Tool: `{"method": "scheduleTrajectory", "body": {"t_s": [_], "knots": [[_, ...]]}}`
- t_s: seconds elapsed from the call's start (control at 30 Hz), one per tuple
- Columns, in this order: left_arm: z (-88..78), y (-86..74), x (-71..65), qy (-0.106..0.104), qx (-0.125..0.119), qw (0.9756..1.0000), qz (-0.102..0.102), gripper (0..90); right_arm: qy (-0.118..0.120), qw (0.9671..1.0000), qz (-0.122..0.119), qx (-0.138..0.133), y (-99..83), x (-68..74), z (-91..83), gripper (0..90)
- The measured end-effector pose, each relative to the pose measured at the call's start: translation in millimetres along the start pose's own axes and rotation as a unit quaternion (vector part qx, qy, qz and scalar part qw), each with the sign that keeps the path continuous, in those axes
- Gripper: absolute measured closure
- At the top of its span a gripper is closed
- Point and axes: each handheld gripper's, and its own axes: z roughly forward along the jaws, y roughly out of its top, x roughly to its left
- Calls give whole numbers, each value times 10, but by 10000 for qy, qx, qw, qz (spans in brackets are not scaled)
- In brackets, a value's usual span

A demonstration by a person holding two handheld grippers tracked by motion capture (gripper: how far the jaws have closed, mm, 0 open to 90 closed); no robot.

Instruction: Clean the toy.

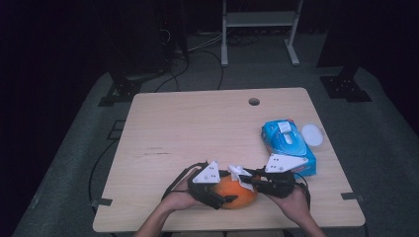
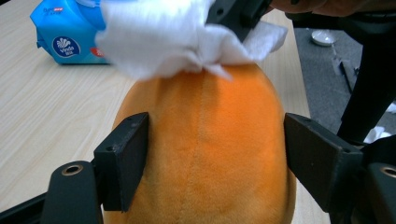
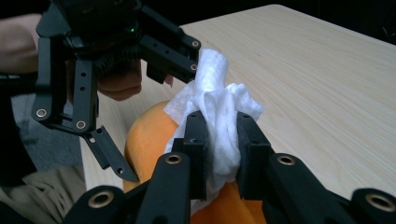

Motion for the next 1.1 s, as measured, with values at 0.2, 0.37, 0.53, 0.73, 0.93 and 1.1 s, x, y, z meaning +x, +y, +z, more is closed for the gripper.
{"method": "scheduleTrajectory", "body": {"t_s": [0.2,0.37,0.53,0.73,0.93,1.1], "knots": [[-13,-24,27,-19,-57,9999,-93,246,-96,9999,104,62,-74,-90,-48,761],[3,-10,24,18,-58,9999,-114,245,-192,9995,240,51,-132,-142,-124,762],[24,-1,23,68,-75,9998,-176,239,-30,10000,72,-18,-52,-21,-66,761],[-4,2,41,15,-114,9997,-201,222,-104,9999,29,64,-71,-38,-85,762],[-69,-2,156,3,-226,9975,-668,124,-42,9999,94,59,-110,-90,-118,761],[-43,-28,117,-162,-121,9985,-514,153,-83,9998,147,70,-128,-135,-126,761]]}}
